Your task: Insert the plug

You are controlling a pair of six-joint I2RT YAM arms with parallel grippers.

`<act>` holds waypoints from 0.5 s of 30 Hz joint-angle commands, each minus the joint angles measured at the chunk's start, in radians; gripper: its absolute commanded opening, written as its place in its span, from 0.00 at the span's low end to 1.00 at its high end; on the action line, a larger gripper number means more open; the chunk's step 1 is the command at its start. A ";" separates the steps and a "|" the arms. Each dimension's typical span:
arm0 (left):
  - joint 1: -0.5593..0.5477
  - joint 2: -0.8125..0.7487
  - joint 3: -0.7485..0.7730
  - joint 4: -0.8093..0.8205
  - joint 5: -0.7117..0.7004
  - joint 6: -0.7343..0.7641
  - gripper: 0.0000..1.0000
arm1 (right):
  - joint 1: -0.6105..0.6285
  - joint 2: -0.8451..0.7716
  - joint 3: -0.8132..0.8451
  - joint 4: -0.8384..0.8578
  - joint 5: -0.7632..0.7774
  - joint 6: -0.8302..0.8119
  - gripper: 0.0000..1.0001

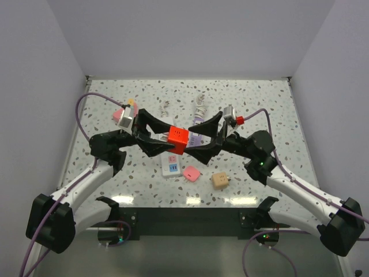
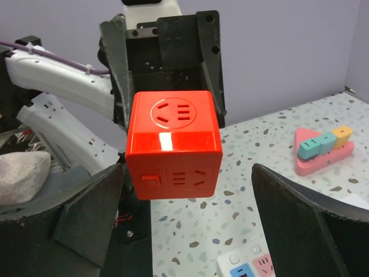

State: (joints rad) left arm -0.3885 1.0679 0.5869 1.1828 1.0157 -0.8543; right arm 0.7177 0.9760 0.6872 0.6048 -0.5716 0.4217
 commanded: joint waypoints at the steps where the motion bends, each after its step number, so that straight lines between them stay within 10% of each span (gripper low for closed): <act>1: 0.013 0.001 0.053 0.126 0.003 -0.057 0.00 | -0.004 0.003 -0.011 0.151 -0.102 0.035 0.96; 15: 0.016 0.050 0.042 0.261 -0.014 -0.130 0.00 | 0.000 0.092 -0.009 0.286 -0.157 0.083 0.94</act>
State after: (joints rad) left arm -0.3805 1.1152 0.6006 1.2697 1.0183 -0.9512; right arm 0.7177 1.0611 0.6682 0.8124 -0.7067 0.4862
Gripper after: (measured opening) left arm 0.682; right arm 0.948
